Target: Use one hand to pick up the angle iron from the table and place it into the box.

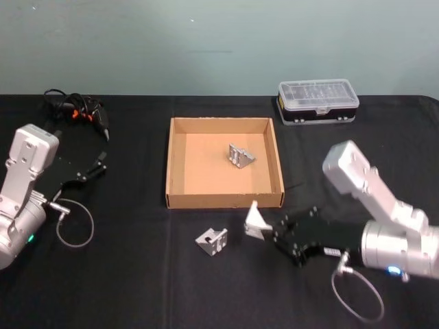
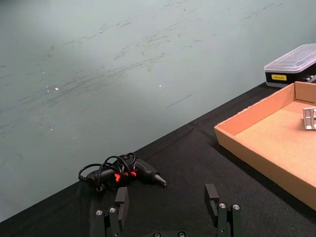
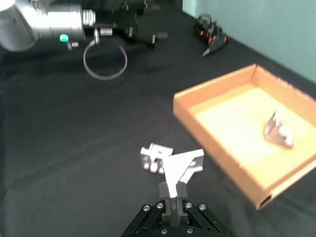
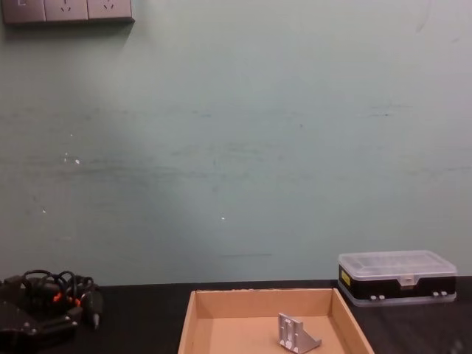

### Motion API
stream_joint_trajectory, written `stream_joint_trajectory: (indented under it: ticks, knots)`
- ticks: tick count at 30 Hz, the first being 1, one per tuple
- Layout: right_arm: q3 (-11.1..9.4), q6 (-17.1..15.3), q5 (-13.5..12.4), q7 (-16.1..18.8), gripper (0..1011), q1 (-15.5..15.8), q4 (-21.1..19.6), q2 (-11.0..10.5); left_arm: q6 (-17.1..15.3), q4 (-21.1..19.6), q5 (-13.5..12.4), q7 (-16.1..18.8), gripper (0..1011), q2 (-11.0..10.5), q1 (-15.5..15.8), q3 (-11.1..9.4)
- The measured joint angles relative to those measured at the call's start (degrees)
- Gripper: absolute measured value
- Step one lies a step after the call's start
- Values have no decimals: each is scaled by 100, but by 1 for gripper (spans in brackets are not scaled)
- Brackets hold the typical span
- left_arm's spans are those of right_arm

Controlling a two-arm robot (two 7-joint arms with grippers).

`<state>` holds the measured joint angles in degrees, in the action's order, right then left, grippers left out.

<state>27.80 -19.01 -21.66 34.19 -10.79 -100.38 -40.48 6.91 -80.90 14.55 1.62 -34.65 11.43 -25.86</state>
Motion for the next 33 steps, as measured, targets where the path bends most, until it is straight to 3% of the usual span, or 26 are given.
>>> stream_joint_trajectory:
  ticks: [8, 14, 18, 25, 33]
  knots:
    - [204, -276, -97, 146, 84, -753, 363, 291, 0, 0, 0, 0, 1012, 0, 0, 0]
    - [517, -530, -93, 187, 83, -1469, 1048, 749, 0, 0, 0, 0, 1011, 0, 0, 0]
    - [687, -548, -54, 186, 84, -1778, 1466, 988, 0, 0, 0, 0, 1011, 0, 0, 0]
    - [913, -496, 9, 123, 84, -2208, 2309, 1421, 0, 0, 0, 0, 1011, 0, 0, 0]
    - [955, -289, 13, 9, 83, -2398, 2962, 1768, 0, 0, 0, 0, 1011, 0, 0, 0]
